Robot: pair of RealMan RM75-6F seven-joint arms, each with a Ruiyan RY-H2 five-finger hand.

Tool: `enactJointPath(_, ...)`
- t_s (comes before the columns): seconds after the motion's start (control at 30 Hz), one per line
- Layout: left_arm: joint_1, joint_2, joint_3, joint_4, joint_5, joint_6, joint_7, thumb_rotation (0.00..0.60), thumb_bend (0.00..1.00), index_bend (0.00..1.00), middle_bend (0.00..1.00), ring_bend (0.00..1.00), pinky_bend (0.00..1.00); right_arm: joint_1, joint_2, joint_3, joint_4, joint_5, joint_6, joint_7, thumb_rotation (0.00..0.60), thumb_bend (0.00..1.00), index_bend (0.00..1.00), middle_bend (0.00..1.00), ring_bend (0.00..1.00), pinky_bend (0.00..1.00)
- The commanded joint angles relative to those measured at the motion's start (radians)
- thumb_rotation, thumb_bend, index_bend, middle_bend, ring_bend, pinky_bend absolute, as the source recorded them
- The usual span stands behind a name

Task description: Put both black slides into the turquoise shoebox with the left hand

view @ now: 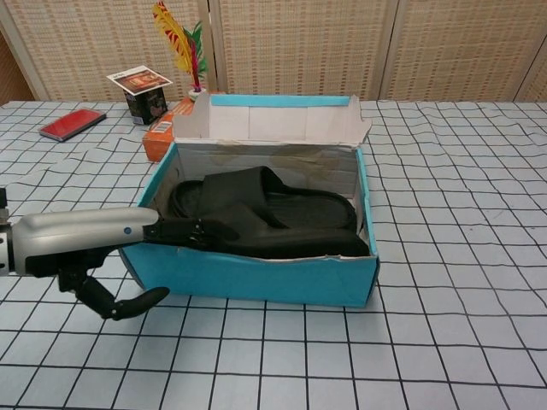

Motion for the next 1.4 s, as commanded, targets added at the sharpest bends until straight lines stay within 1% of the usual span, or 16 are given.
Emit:
enactJointPath(0.03, -0.013, -0.014, 0.015, 0.030, 0.002, -0.019, -0.036, 0.600, 0.59, 0.00, 0.10, 0.18, 0.05, 0.000, 0.000, 0.001, 0.000, 0.001, 0.000, -0.001, 0.476, 0.16, 0.00, 0.00, 0.00, 0.00)
enactJointPath(0.13, -0.018, -0.013, 0.018, 0.032, 0.012, -0.010, -0.051, 0.600, 0.59, 0.00, 0.10, 0.18, 0.05, -0.001, 0.000, 0.001, -0.001, 0.002, 0.001, -0.001, 0.477, 0.16, 0.00, 0.00, 0.00, 0.00)
enactJointPath(0.27, -0.013, 0.002, 0.011, 0.003, 0.036, 0.044, -0.051, 0.600, 0.58, 0.00, 0.10, 0.17, 0.05, -0.002, 0.001, 0.000, -0.002, -0.001, 0.003, -0.001, 0.475, 0.16, 0.00, 0.00, 0.00, 0.00)
enactJointPath(0.5, 0.005, 0.037, 0.001, -0.042, 0.065, 0.130, -0.027, 0.600, 0.57, 0.00, 0.08, 0.07, 0.05, -0.004, 0.003, -0.001, -0.003, -0.007, 0.010, 0.002, 0.478, 0.16, 0.00, 0.00, 0.00, 0.00)
enactJointPath(0.77, 0.025, 0.077, -0.001, -0.075, 0.074, 0.187, -0.014, 0.600, 0.54, 0.00, 0.05, 0.07, 0.06, -0.005, 0.002, -0.002, -0.003, -0.010, 0.011, -0.001, 0.478, 0.16, 0.00, 0.00, 0.00, 0.00)
enactJointPath(0.83, 0.036, 0.095, -0.003, -0.085, 0.079, 0.216, -0.014, 0.600, 0.54, 0.00, 0.05, 0.07, 0.06, -0.004, 0.001, -0.002, -0.004, -0.011, 0.010, -0.003, 0.477, 0.16, 0.00, 0.00, 0.00, 0.00)
enactJointPath(0.9, 0.062, 0.122, -0.002, -0.095, 0.090, 0.272, -0.015, 0.600, 0.55, 0.00, 0.05, 0.07, 0.06, -0.004, 0.001, -0.002, -0.003, -0.012, 0.010, -0.004, 0.477, 0.16, 0.00, 0.00, 0.00, 0.00)
enactJointPath(0.97, 0.110, 0.153, 0.003, -0.090, 0.100, 0.356, 0.008, 0.600, 0.55, 0.00, 0.05, 0.06, 0.06, -0.004, -0.001, -0.002, -0.002, -0.016, 0.013, -0.003, 0.477, 0.16, 0.00, 0.00, 0.00, 0.00)
enactJointPath(1.03, 0.191, 0.189, 0.019, -0.065, 0.097, 0.465, 0.067, 0.600, 0.54, 0.00, 0.04, 0.05, 0.06, -0.004, -0.002, -0.001, 0.001, -0.018, 0.015, -0.004, 0.477, 0.16, 0.00, 0.00, 0.00, 0.00)
enactJointPath(1.13, 0.348, 0.218, 0.047, -0.015, 0.032, 0.623, 0.194, 0.600, 0.54, 0.00, 0.02, 0.01, 0.05, -0.004, -0.012, 0.002, 0.003, -0.012, 0.010, -0.024, 0.477, 0.16, 0.00, 0.00, 0.00, 0.00)
enactJointPath(1.2, 0.471, 0.192, 0.045, 0.049, -0.034, 0.749, 0.297, 0.600, 0.54, 0.00, 0.00, 0.00, 0.04, -0.004, -0.021, 0.003, 0.001, -0.008, 0.000, -0.047, 0.478, 0.16, 0.00, 0.00, 0.00, 0.00)
enactJointPath(1.27, 0.579, 0.136, 0.023, 0.129, -0.102, 0.868, 0.394, 0.600, 0.52, 0.00, 0.00, 0.00, 0.04, -0.008, -0.032, 0.009, 0.000, 0.006, -0.008, -0.087, 0.477, 0.16, 0.00, 0.00, 0.00, 0.00)
enactJointPath(1.3, 0.615, 0.111, 0.011, 0.163, -0.128, 0.907, 0.416, 0.600, 0.51, 0.00, 0.00, 0.00, 0.03, -0.010, -0.038, 0.013, -0.001, 0.015, -0.011, -0.107, 0.477, 0.16, 0.00, 0.00, 0.00, 0.00)
enactJointPath(1.33, 0.640, 0.095, 0.000, 0.180, -0.162, 0.921, 0.441, 0.600, 0.50, 0.00, 0.00, 0.00, 0.03, -0.011, -0.043, 0.017, -0.003, 0.023, -0.014, -0.126, 0.477, 0.16, 0.00, 0.00, 0.00, 0.00)
enactJointPath(1.37, 0.657, 0.100, 0.001, 0.179, -0.188, 0.913, 0.496, 0.600, 0.48, 0.00, 0.00, 0.00, 0.03, -0.010, -0.048, 0.021, -0.005, 0.030, -0.021, -0.145, 0.478, 0.16, 0.00, 0.00, 0.00, 0.00)
enactJointPath(1.4, 0.663, 0.106, -0.006, 0.168, -0.193, 0.917, 0.509, 0.600, 0.47, 0.00, 0.00, 0.00, 0.02, -0.009, -0.052, 0.023, -0.007, 0.036, -0.026, -0.153, 0.477, 0.16, 0.00, 0.00, 0.00, 0.00)
